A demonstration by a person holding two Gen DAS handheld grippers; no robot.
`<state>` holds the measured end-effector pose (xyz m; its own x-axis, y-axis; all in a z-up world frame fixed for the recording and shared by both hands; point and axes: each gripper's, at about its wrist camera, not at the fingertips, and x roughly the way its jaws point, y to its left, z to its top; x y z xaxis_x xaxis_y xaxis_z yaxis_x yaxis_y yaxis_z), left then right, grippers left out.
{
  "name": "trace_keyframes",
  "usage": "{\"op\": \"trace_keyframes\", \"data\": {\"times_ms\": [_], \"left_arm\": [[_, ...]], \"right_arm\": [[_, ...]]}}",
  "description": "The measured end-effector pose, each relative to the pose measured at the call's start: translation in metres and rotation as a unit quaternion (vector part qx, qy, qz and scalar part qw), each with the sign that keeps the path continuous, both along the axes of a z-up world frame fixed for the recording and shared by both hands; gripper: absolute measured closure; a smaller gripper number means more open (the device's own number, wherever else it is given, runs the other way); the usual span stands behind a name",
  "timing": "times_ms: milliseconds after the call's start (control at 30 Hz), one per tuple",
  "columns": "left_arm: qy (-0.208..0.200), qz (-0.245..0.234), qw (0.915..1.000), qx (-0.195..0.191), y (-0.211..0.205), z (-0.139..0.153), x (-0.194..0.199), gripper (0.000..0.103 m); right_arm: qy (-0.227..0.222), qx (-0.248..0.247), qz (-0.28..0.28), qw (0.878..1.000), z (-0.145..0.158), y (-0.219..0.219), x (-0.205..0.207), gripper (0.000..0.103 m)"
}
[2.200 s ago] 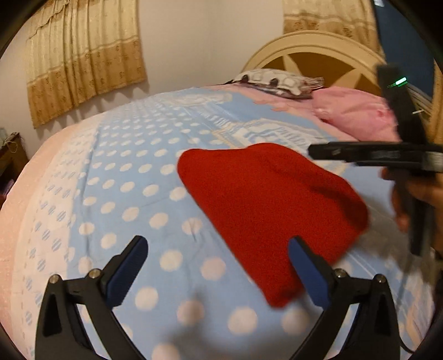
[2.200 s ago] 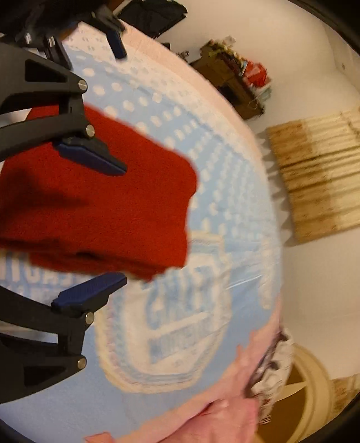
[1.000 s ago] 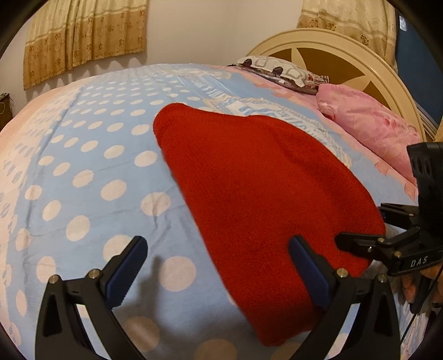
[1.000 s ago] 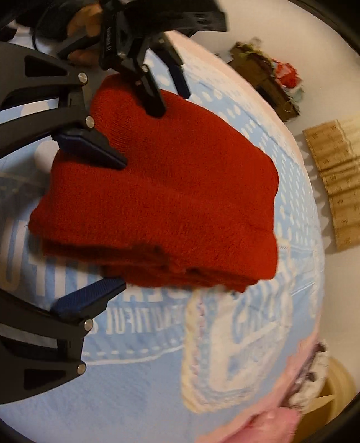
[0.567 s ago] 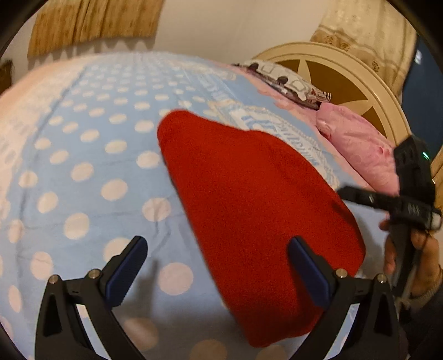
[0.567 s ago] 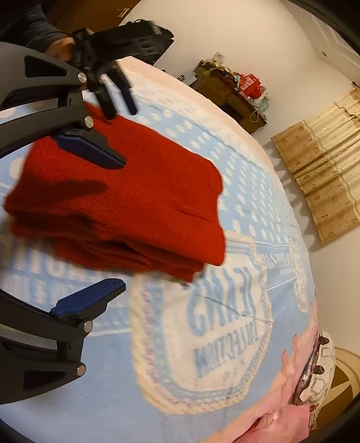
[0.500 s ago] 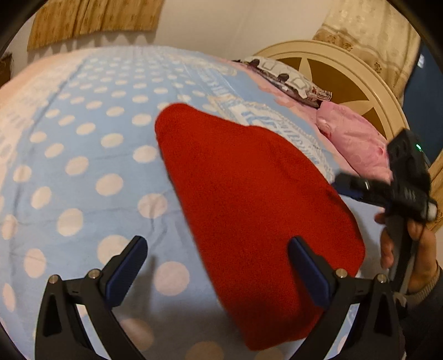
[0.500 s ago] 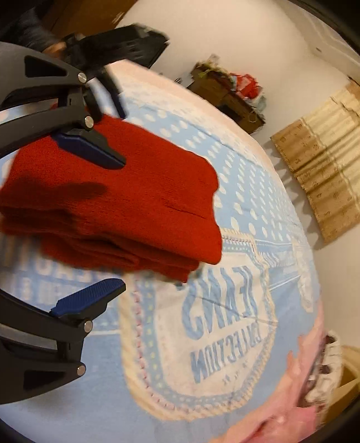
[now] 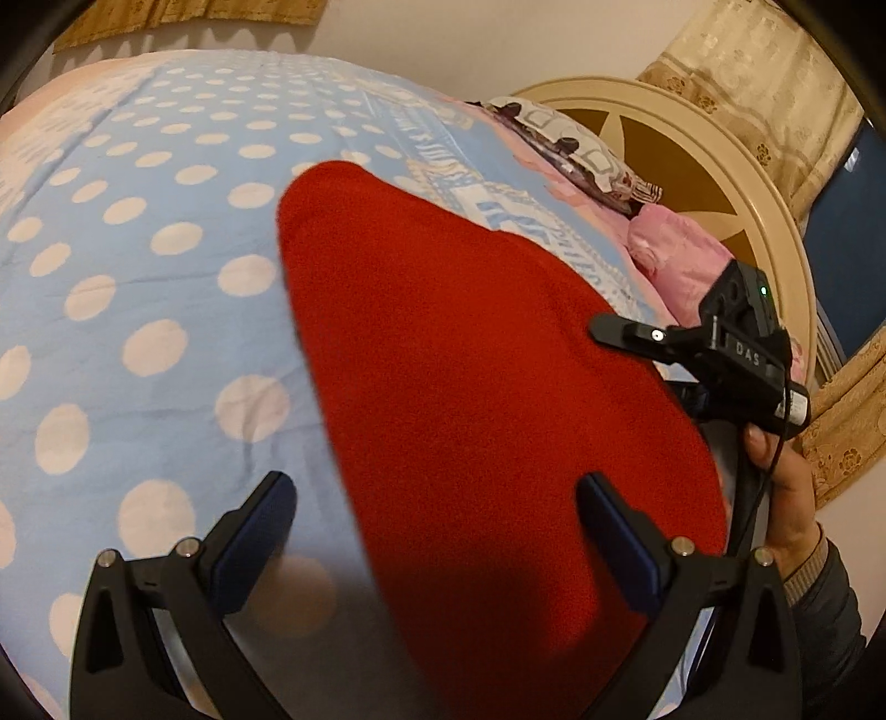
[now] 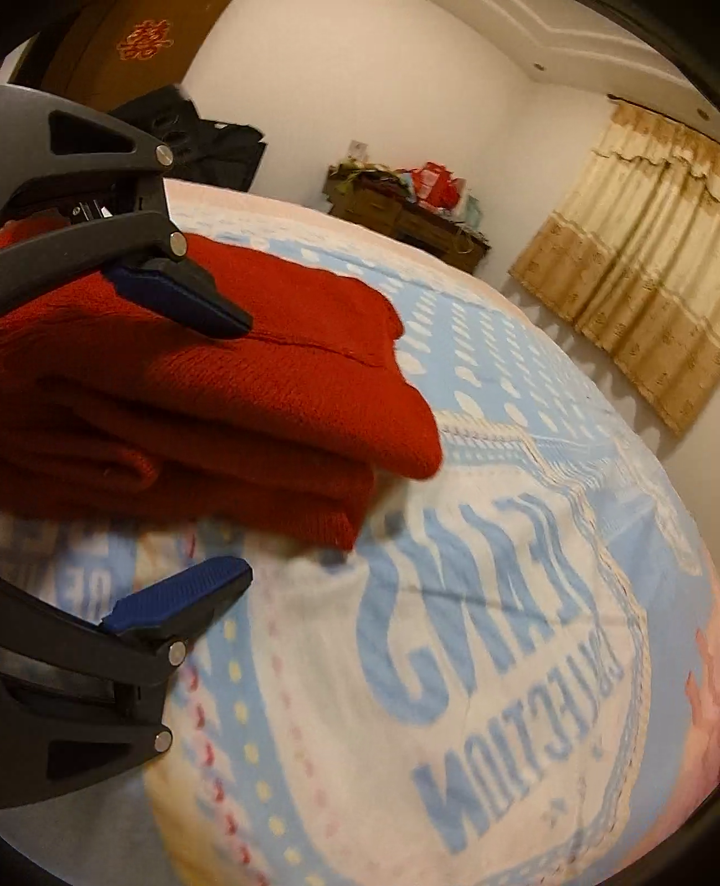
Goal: Fold small clothes
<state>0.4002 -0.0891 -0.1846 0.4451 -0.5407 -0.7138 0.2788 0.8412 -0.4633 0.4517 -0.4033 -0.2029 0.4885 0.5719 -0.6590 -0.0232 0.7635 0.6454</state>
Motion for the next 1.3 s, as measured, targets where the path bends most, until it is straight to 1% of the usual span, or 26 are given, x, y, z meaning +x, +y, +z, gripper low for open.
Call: {"op": "trace_keyframes", "data": {"times_ms": [133, 167, 200, 233, 267, 300, 333, 367, 400, 467, 533, 600, 767, 933, 1033, 1233, 1300], "left_arm": [[-0.006, -0.007, 0.9999, 0.009, -0.006, 0.0, 0.002, 0.0], [-0.007, -0.014, 0.9999, 0.006, -0.007, 0.001, 0.002, 0.005], [-0.007, -0.028, 0.9996, -0.005, -0.008, 0.002, 0.001, 0.022], [-0.006, -0.035, 0.9993, -0.007, -0.009, 0.003, 0.0, 0.025], [-0.015, -0.036, 0.9992, 0.0, -0.009, 0.006, -0.002, 0.035], [-0.025, -0.04, 0.9988, 0.01, -0.01, 0.01, -0.004, 0.046], [-0.033, -0.045, 0.9983, 0.016, -0.009, 0.014, -0.006, 0.05], [-0.038, -0.046, 0.9981, 0.017, -0.006, 0.018, -0.008, 0.056], [-0.039, -0.047, 0.998, 0.014, -0.003, 0.023, -0.01, 0.061], [-0.045, -0.048, 0.9977, 0.01, 0.004, 0.034, -0.014, 0.063], [-0.06, -0.046, 0.9969, 0.023, 0.011, 0.046, -0.024, 0.063], [-0.07, -0.04, 0.9964, 0.026, 0.018, 0.056, -0.031, 0.063], [-0.087, -0.012, 0.9955, 0.035, 0.055, 0.085, -0.06, 0.063], [-0.097, 0.03, 0.9931, 0.059, 0.1, 0.101, -0.096, 0.063], [-0.097, 0.064, 0.9914, 0.061, 0.13, 0.105, -0.116, 0.063], [-0.106, 0.125, 0.9839, 0.072, 0.185, 0.109, -0.157, 0.063], [-0.107, 0.139, 0.9817, 0.074, 0.2, 0.109, -0.167, 0.063]], "right_arm": [[-0.007, -0.007, 0.016, 1.0, 0.0, 0.012, 0.007, 0.021], [-0.01, -0.008, 0.017, 1.0, 0.0, 0.015, 0.009, 0.022], [-0.014, -0.01, 0.019, 1.0, 0.001, 0.018, 0.01, 0.027], [-0.017, -0.012, 0.023, 1.0, 0.002, 0.021, 0.01, 0.054], [-0.018, -0.004, 0.034, 0.999, 0.002, 0.027, 0.01, 0.065], [-0.02, -0.006, 0.032, 0.999, 0.0, 0.028, 0.009, 0.065], [-0.026, -0.015, 0.033, 0.999, 0.002, 0.031, 0.007, 0.067], [-0.032, -0.018, 0.032, 0.999, 0.004, 0.033, 0.006, 0.068], [-0.034, -0.011, 0.029, 0.999, 0.006, 0.033, 0.005, 0.068], [-0.042, -0.002, 0.025, 0.999, 0.012, 0.034, 0.002, 0.073], [-0.054, 0.005, 0.031, 0.998, 0.021, 0.042, -0.004, 0.074], [-0.064, 0.006, 0.039, 0.997, 0.03, 0.056, -0.009, 0.075], [-0.085, 0.033, 0.068, 0.994, 0.055, 0.089, -0.02, 0.075], [-0.1, 0.056, 0.116, 0.987, 0.073, 0.148, -0.025, 0.076], [-0.104, 0.072, 0.147, 0.981, 0.078, 0.186, -0.027, 0.076], [-0.107, 0.095, 0.215, 0.966, 0.085, 0.276, -0.037, 0.076], [-0.11, 0.097, 0.237, 0.96, 0.089, 0.303, -0.042, 0.076]]}}
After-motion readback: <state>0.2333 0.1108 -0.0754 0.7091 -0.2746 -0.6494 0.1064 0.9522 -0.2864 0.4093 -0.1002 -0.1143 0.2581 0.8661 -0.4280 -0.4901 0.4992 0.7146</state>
